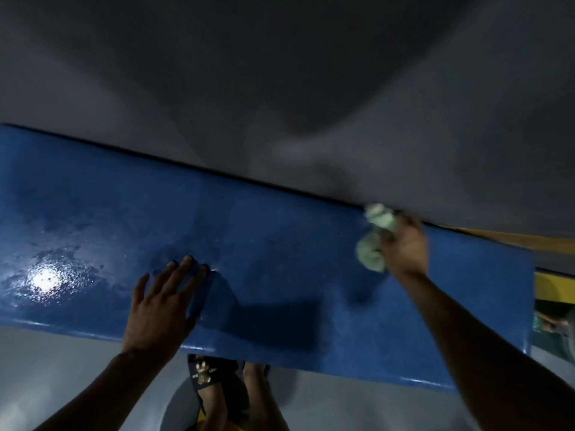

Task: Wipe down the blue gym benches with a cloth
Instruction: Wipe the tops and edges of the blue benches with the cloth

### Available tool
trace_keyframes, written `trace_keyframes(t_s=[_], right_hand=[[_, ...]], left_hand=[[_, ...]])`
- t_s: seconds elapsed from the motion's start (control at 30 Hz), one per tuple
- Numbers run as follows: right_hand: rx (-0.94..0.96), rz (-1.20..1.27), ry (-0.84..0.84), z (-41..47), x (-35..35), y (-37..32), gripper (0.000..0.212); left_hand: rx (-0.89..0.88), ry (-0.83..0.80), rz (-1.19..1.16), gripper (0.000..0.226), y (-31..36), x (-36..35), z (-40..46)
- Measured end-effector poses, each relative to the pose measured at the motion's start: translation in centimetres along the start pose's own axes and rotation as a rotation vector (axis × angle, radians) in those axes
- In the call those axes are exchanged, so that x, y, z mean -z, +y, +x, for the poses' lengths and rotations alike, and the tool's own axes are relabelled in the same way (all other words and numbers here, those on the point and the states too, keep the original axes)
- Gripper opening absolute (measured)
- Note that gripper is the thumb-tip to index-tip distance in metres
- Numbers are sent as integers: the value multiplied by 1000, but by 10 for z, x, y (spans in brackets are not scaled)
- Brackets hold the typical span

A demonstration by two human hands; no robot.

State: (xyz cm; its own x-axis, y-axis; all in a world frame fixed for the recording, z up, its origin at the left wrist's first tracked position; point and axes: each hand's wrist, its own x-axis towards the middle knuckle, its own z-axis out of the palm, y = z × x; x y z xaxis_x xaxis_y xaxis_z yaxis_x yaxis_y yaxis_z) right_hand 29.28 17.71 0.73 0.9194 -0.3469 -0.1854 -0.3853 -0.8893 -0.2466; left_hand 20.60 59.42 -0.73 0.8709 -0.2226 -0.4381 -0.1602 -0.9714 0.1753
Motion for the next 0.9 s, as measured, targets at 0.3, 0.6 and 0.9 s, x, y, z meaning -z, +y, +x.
trace_keyframes(t_s=[0.3,0.6,0.9], right_hand=[[4,254,16,-21,-70,-131,33],[330,126,-213,2,-31,-90,41],[5,296,31,-36,-76,-147,49]], left_hand=[[14,-17,10,107,0,1,1],[37,-23,-3,107,-1,1,0],[14,55,-30,98,-2,-3,0]])
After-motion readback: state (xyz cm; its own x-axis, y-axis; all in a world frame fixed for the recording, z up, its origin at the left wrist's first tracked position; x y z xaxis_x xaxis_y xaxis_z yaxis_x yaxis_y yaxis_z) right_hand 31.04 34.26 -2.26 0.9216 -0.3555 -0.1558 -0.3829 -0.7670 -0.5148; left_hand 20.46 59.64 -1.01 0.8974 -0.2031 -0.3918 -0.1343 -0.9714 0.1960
